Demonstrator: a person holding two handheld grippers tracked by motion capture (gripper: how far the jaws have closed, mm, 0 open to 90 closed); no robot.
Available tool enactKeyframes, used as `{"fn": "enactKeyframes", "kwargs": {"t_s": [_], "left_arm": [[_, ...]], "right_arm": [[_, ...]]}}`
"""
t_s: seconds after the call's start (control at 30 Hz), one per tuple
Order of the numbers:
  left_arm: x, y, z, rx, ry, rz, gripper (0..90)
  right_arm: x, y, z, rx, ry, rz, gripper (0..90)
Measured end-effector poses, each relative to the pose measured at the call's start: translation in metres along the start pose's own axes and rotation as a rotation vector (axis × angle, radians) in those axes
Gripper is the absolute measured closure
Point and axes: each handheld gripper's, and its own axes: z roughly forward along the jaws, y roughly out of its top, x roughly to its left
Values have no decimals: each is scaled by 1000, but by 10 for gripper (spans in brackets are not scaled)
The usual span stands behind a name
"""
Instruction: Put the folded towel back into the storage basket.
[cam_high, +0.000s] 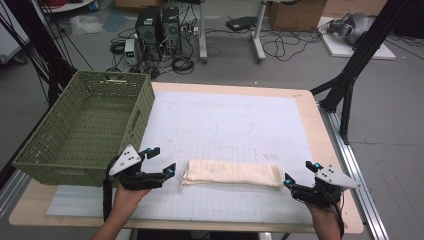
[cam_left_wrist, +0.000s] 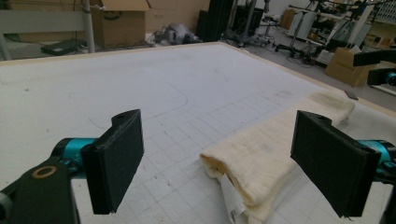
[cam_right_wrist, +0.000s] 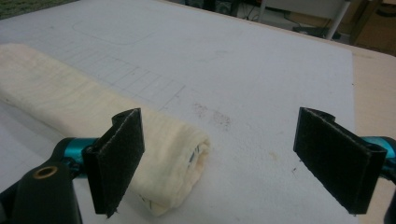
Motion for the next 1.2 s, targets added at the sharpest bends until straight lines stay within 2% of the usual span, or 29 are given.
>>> {"fn": "enactKeyframes", "kwargs": {"t_s": [0.17, 0.37, 1.2], "left_arm": [[-1, 0, -4, 4, 13, 21, 174], [-1, 0, -6, -1, 20, 19, 174], [1, 1, 0, 9, 4, 11, 184]], "right_arm": [[2, 2, 3, 1, 1, 7, 149], [6, 4, 5, 0, 28, 7, 149], [5, 1, 6, -2, 22, 16, 149]]}}
